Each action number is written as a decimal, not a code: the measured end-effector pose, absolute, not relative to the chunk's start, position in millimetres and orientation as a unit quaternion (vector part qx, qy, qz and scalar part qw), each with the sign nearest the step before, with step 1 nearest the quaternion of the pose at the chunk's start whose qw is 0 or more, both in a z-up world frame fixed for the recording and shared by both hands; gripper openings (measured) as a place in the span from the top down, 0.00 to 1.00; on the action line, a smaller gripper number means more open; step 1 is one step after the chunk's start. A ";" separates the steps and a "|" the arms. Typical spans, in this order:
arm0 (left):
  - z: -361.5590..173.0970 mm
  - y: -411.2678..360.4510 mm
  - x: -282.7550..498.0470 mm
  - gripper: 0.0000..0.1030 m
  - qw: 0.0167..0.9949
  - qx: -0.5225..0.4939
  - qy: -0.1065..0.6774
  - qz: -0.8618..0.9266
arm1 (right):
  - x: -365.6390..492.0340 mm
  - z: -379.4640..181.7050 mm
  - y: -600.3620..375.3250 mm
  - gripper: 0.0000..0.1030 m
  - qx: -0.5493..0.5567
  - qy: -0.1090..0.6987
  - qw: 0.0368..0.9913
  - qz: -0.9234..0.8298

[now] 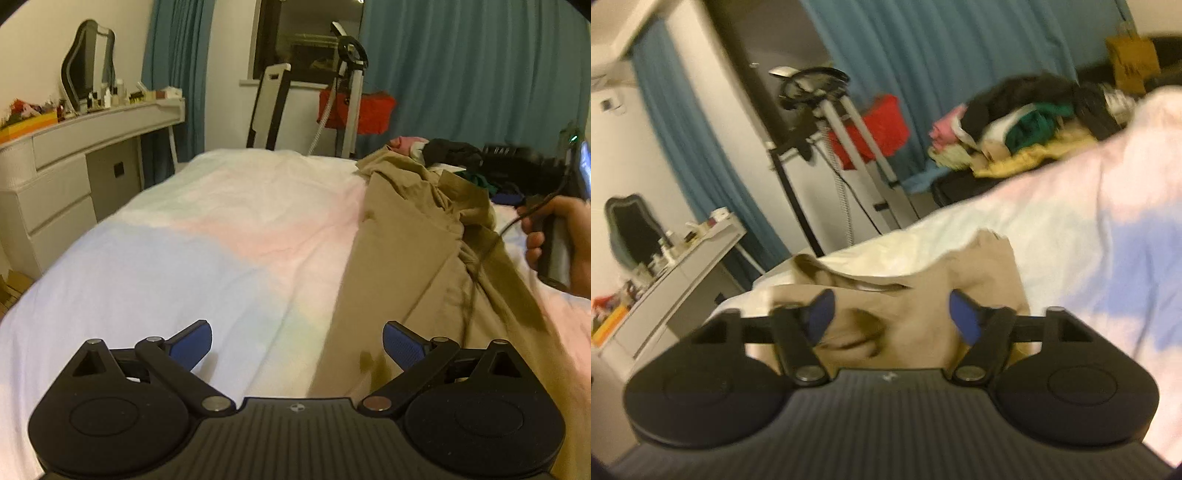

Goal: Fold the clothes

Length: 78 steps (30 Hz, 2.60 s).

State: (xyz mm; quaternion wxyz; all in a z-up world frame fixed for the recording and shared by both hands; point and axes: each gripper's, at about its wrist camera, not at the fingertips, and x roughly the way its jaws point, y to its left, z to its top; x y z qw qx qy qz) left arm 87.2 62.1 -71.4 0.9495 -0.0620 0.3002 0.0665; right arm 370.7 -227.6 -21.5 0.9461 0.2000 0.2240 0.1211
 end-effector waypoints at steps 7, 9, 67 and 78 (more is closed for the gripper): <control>-43.6 67.2 71.5 0.03 0.955 -0.082 0.280 0.048 | 250.6 37.3 -220.4 0.30 0.186 0.206 0.951 0.138; -34.5 63.9 59.5 0.03 0.958 -0.070 0.275 0.036 | 212.0 47.6 -219.7 0.30 0.194 0.201 0.951 0.133; -95.5 188.9 60.4 0.87 0.784 -0.302 0.541 0.039 | 48.7 -46.6 -272.2 0.30 0.391 0.336 0.842 0.159; -31.7 125.1 26.8 0.98 0.873 -0.159 0.455 -0.077 | 45.2 -54.6 -282.2 0.30 0.429 0.337 0.827 0.133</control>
